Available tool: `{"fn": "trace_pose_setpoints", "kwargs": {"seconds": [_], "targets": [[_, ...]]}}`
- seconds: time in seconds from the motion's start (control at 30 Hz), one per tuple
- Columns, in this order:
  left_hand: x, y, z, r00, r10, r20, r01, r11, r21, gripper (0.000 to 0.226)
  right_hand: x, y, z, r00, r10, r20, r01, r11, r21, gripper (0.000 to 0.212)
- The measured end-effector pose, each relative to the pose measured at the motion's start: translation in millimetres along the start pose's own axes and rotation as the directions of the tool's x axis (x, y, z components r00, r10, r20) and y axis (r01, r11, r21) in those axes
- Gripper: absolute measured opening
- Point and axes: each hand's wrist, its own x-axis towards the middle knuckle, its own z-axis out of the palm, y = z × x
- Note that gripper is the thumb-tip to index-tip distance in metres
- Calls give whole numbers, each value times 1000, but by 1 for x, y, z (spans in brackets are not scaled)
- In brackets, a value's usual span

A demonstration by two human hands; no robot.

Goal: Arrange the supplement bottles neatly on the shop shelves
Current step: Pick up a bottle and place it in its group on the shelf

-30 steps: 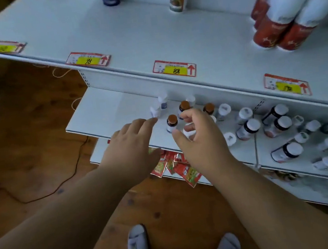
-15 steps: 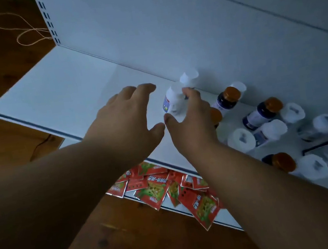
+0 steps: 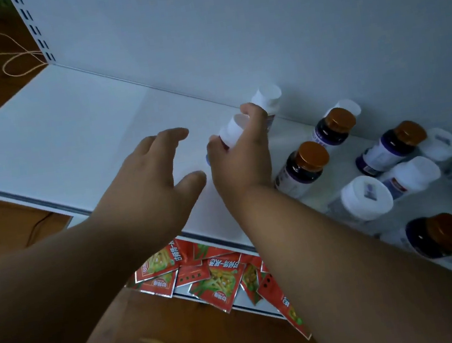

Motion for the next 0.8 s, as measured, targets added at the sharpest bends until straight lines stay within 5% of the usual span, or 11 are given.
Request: {"fn": "trace_pose_setpoints", "kwargs": {"seconds": [0.2, 0.5, 0.8], "targets": [[-29, -1, -16, 999, -42, 15, 44, 982, -183, 62, -40, -22, -27, 956, 208, 209, -273, 889, 366, 42], [-127, 63, -75, 988, -38, 151, 75, 967, -245, 72, -124, -100, -111, 839, 299, 454, -501, 752, 429, 35], [-214, 185, -170, 970, 10, 243, 56, 964, -260, 63, -203, -214, -231, 863, 305, 403, -487, 714, 503, 31]]}}
